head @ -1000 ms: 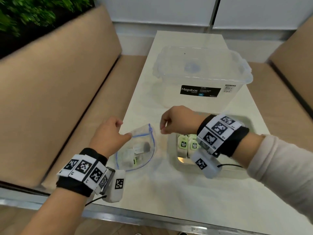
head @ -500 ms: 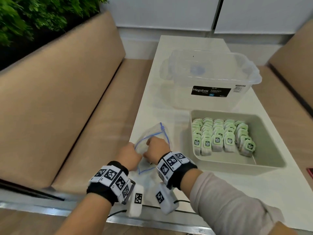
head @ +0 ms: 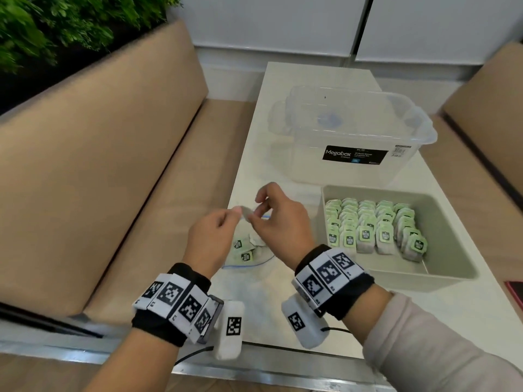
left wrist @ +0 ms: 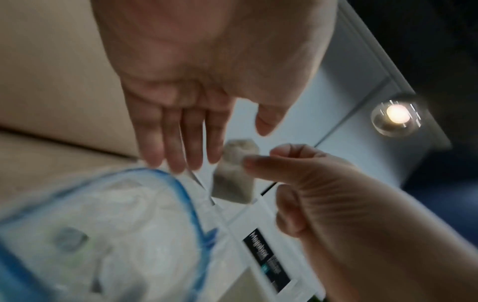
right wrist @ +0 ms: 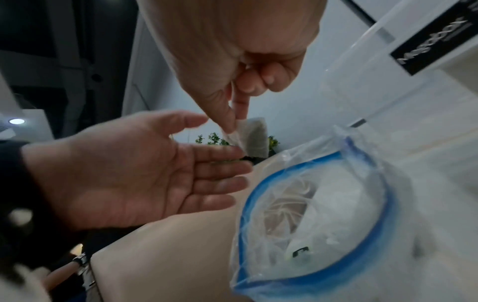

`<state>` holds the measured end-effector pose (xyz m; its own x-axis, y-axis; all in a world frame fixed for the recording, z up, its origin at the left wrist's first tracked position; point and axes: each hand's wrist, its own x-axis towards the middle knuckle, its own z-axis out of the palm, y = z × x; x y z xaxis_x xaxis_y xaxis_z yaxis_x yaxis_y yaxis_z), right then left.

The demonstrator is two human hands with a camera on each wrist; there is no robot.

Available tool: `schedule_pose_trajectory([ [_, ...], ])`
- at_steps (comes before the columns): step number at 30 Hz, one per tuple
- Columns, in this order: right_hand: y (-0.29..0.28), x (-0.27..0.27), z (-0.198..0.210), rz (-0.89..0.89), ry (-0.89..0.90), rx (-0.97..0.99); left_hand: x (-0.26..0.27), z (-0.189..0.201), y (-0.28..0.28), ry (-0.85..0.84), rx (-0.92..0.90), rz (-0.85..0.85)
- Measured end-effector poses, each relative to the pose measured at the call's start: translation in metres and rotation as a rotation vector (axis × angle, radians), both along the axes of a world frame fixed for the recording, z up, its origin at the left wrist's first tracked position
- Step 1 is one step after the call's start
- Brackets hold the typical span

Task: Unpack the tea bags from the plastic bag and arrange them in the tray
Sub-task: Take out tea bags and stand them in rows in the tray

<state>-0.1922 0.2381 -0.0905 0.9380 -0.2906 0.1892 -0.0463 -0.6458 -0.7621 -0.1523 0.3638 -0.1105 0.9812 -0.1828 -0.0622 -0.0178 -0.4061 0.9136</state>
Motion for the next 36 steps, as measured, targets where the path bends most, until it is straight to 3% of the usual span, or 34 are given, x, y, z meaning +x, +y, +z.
schedule_pose_trajectory([
  [3, 0.013, 0.004, 0.004, 0.091, 0.027, -0.058, -0.004, 0.010, -0.004, 0.274, -0.304, -0.132],
  [6, 0.016, 0.007, 0.002, 0.157, 0.089, 0.010, -0.002, 0.010, -0.003, 0.390, -0.516, -0.186],
  [9, 0.015, 0.008, -0.005, 0.184, 0.082, 0.230, 0.002, 0.006, -0.001, 0.385, -0.545, -0.174],
  [12, 0.006, 0.013, -0.015, -0.073, -0.022, 0.470, 0.006, -0.001, 0.004, 0.377, -0.513, -0.074],
  [14, -0.003, 0.019, -0.024, -0.152, 0.041, 0.305, 0.007, -0.004, 0.007, 0.362, -0.463, -0.042],
  [18, -0.001, 0.024, -0.041, 0.159, 0.443, -0.466, 0.008, -0.010, 0.012, 0.327, -0.361, -0.001],
  [21, 0.008, 0.028, -0.050, 0.279, 0.502, -0.725, 0.005, -0.013, 0.012, 0.361, -0.335, -0.001],
  [25, 0.013, 0.032, -0.059, 0.336, 0.573, -0.813, 0.003, -0.013, 0.011, 0.393, -0.306, -0.008],
  [30, 0.010, 0.027, -0.062, 0.332, 0.484, -0.805, 0.004, -0.013, 0.009, 0.414, -0.314, 0.002],
  [33, 0.003, 0.023, -0.062, 0.277, 0.402, -0.740, 0.003, -0.013, 0.006, 0.404, -0.314, 0.006],
  [36, -0.006, 0.020, -0.051, 0.189, 0.345, -0.537, 0.002, -0.011, 0.001, 0.384, -0.318, 0.014],
])
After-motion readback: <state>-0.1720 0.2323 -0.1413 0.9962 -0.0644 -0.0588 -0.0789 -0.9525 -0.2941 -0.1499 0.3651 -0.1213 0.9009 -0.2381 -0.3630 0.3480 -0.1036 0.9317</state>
